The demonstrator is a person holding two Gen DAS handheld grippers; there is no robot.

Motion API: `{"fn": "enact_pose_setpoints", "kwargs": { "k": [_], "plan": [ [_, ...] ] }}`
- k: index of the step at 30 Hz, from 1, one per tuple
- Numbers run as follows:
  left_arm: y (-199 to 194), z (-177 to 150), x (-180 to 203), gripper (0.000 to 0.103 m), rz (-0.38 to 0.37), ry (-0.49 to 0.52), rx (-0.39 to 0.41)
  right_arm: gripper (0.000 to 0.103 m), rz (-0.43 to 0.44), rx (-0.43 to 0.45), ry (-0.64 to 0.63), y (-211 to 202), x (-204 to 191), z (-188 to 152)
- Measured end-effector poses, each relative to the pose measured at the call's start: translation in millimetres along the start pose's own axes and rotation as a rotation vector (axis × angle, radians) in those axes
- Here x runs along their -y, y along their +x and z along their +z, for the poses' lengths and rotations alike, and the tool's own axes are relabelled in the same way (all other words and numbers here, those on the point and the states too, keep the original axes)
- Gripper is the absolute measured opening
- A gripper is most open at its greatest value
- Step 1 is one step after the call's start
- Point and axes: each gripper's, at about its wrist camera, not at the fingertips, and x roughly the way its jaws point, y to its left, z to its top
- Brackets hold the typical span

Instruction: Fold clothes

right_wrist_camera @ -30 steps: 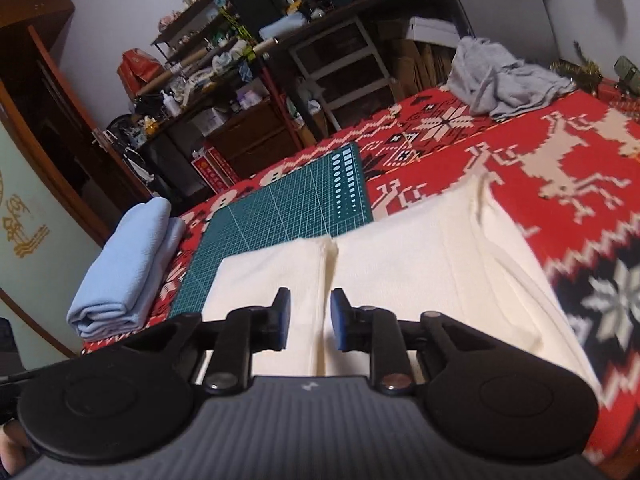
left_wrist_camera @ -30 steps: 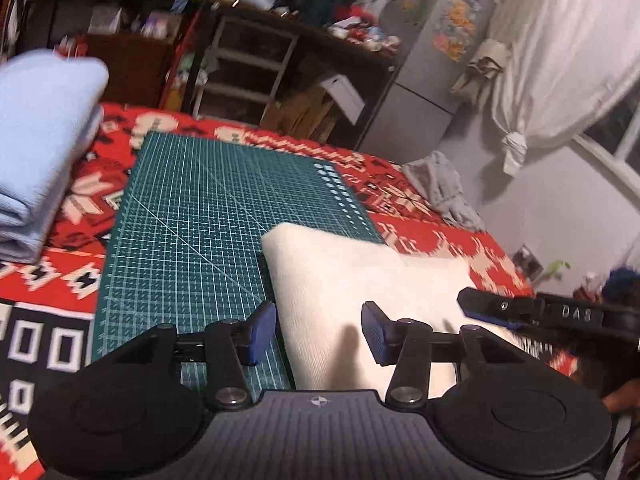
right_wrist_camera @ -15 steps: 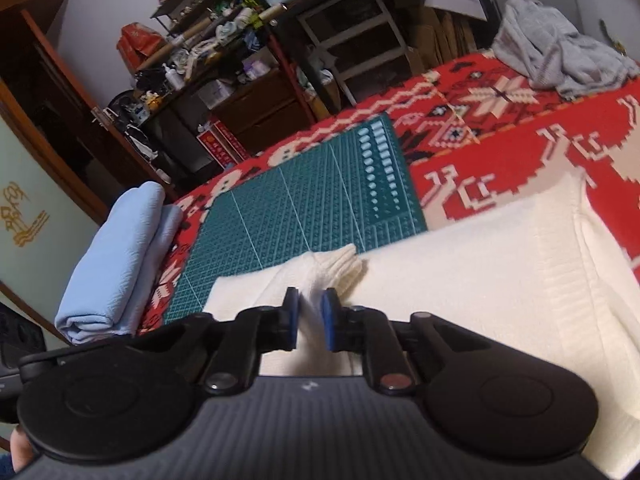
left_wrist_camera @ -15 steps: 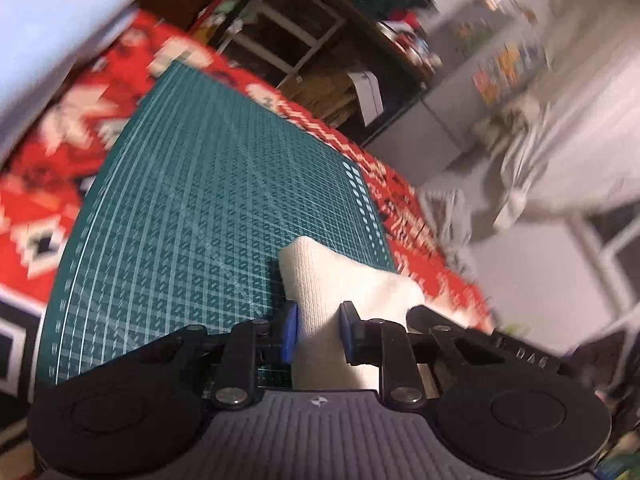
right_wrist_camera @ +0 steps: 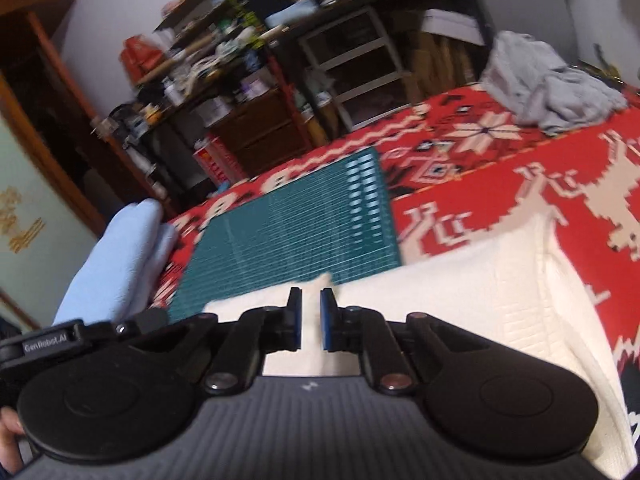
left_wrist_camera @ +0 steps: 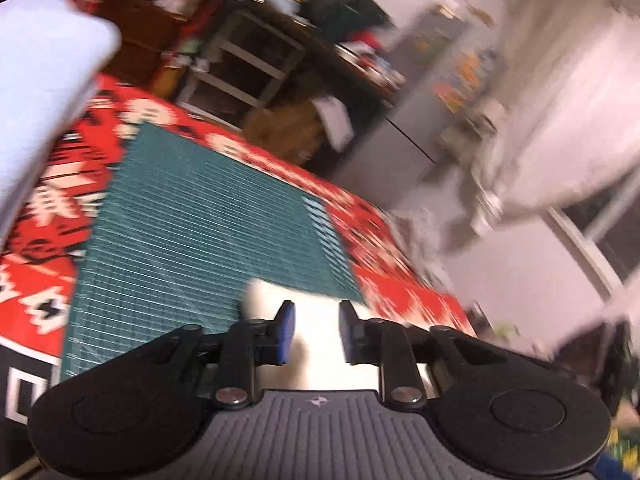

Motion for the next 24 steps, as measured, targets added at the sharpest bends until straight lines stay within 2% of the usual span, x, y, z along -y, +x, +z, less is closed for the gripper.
{"fn": "enact_pose_setpoints", "kwargs": {
  "k": [4,7,9,11,12,15,16,18,19,22,24],
  "plan": [
    [-4,-25,23,0.02,-0.052,0.092,-0.111,0.014,0.021,-0.042,-0.017,-28,-3,-19],
    [-13,-48,35,0.02,-0.009,0.146,-0.147,0.016,0.005,-0.069,-0.013,-54,2,-41],
    [-18,-57,37,0.02,0.036,0.142,-0.137,0.024,-0.008,-0.086,-0.006,-70,4,-56],
    [-23,-66,40,0.03,0.081,0.138,-0.127,0.027,-0.021,-0.095,-0.001,-82,5,-70],
    [-25,-70,41,0.042,0.104,0.136,-0.122,0.027,-0.024,-0.098,0.006,-86,7,-76],
    [-32,-83,45,0.044,0.172,0.13,-0.107,0.027,-0.012,-0.118,0.022,-89,7,-89],
    [-34,-88,46,0.041,0.195,0.128,-0.102,0.027,-0.01,-0.121,0.014,-88,5,-91],
    [-39,-96,48,0.038,0.24,0.124,-0.092,0.017,-0.015,-0.126,0.001,-86,1,-96],
    [-41,-101,49,0.033,0.262,0.122,-0.087,0.013,-0.017,-0.132,0.007,-85,1,-98],
    [-49,-101,37,0.016,0.222,0.046,-0.079,0.011,-0.008,-0.133,0.038,-86,2,-101],
    [-55,-100,27,0.012,0.184,-0.012,-0.075,0.011,0.006,-0.131,0.05,-88,4,-101]
  ]
}}
